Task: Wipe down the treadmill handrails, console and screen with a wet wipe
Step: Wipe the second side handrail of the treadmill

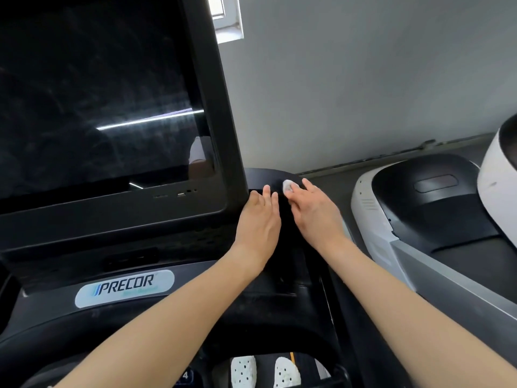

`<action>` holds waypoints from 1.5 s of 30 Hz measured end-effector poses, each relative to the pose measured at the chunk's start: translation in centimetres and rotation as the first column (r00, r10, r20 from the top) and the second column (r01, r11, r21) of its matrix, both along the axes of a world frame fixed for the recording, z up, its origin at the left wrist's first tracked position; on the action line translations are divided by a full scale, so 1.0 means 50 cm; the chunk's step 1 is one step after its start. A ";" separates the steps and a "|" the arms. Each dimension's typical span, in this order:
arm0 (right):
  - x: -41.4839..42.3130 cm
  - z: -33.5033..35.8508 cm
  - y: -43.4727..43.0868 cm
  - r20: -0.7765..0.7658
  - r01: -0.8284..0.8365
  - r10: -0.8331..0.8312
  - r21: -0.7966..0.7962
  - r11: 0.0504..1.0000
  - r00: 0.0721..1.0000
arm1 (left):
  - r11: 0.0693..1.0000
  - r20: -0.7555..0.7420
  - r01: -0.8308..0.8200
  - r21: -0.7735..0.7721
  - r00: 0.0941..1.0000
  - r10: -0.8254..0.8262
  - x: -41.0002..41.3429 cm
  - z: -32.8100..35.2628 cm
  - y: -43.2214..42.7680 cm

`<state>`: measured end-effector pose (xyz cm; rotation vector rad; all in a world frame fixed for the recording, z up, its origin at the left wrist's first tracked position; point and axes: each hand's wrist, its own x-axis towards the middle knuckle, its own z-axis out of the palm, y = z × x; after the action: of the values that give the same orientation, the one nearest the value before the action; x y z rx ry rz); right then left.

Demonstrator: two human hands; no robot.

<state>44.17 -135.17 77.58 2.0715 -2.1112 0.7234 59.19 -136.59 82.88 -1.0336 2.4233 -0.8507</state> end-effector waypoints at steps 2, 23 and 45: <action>-0.004 0.005 0.039 0.020 0.088 -0.086 -0.092 0.992 0.996 | 1.000 0.004 -0.003 0.000 1.000 0.003 0.002 -0.006 -0.001; 0.026 0.003 -0.058 0.053 0.028 -0.037 0.174 0.984 0.998 | 0.995 -0.068 -0.064 0.079 0.995 0.070 -0.001 -0.013 -0.008; -0.039 -0.007 -0.017 0.210 0.026 -0.060 0.160 0.987 0.976 | 0.900 -0.472 0.003 0.436 0.852 0.226 -0.030 -0.032 -0.022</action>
<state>42.24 -136.02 77.21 2.1008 -2.3920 0.8357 57.67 -137.69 81.28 -1.3320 2.7501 0.0324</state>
